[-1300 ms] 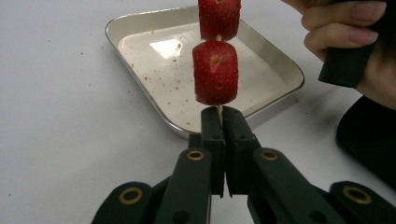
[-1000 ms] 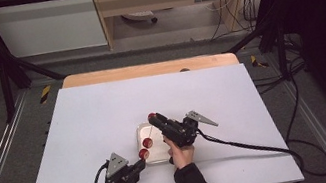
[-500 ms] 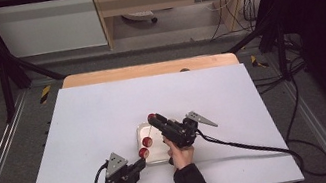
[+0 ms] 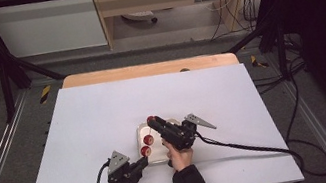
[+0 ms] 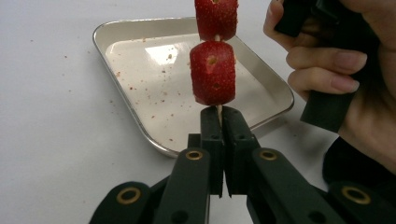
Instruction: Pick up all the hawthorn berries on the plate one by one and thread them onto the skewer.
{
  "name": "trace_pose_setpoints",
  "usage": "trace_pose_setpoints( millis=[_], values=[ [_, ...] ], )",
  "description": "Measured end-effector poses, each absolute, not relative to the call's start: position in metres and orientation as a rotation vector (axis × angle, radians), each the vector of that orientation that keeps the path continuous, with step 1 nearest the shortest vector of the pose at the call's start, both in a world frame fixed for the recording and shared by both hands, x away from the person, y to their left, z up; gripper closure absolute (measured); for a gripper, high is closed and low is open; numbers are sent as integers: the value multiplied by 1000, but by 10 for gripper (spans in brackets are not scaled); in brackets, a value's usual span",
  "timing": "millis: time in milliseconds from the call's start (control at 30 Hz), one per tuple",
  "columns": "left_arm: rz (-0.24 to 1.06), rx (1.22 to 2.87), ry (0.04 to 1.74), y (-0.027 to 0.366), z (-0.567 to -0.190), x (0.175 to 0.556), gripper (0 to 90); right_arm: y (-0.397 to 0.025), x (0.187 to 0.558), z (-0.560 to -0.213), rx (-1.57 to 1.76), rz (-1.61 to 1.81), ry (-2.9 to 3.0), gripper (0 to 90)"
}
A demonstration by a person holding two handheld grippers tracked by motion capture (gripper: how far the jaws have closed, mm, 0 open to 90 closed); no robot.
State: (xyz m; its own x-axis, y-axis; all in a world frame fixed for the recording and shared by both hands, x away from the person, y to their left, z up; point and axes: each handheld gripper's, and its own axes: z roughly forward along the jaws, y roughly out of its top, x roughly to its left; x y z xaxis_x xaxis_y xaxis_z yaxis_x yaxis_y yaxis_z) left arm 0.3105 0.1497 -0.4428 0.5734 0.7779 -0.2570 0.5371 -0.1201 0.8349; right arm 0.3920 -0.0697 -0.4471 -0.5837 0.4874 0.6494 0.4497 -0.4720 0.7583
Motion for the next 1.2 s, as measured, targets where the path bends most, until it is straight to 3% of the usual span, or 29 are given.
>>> trace_pose_setpoints(
  millis=[233, 833, 1200],
  values=[
    [255, 1769, 1112, 146, -442, 313, 879, -70, 389, -447, 1409, 2266, 1599, 623],
    [338, 1769, 1104, 146, -440, 311, 885, -73, 389, -440, 1414, 2262, 1641, 629],
    [302, 1715, 1128, 142, -439, 309, 886, -70, 387, -445, 1405, 2283, 1582, 632]
  ],
)
